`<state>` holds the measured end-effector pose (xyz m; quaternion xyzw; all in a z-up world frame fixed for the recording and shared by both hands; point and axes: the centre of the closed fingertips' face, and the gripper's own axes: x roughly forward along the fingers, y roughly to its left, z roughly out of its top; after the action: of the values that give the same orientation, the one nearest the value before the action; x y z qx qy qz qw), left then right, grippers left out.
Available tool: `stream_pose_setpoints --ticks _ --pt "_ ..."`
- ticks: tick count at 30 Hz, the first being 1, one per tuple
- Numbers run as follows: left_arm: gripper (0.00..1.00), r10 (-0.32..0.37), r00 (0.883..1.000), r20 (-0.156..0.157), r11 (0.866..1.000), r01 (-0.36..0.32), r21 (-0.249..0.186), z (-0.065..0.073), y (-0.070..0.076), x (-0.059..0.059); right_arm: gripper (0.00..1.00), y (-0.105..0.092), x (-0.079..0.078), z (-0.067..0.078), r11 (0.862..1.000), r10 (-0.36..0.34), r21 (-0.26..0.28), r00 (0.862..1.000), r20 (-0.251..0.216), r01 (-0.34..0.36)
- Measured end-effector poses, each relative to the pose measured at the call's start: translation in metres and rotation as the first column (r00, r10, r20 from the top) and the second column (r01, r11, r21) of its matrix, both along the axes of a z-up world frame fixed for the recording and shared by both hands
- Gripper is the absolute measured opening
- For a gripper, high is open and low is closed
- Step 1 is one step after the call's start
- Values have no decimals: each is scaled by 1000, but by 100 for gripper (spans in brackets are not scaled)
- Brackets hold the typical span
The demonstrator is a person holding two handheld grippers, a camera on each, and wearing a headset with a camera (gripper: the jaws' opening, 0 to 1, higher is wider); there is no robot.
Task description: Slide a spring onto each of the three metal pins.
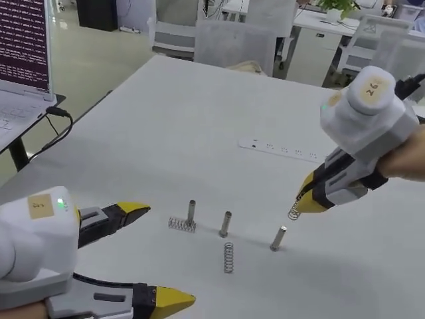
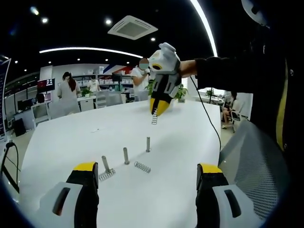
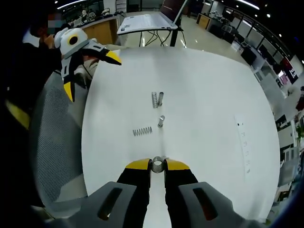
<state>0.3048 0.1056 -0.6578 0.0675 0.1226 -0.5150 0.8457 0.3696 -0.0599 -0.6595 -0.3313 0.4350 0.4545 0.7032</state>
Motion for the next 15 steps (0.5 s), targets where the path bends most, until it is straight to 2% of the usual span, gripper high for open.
stream_pose_setpoints --ticks 5,15 --pt "83 11 1000 1 1000 -11 2 0 2 1 8 -5 6 -13 1000 -15 -13 1000 -16 15" --pt "83 17 1000 -1 1000 -17 14 -3 4 2 8 -8 12 -28 999 -35 -4 999 -34 35"
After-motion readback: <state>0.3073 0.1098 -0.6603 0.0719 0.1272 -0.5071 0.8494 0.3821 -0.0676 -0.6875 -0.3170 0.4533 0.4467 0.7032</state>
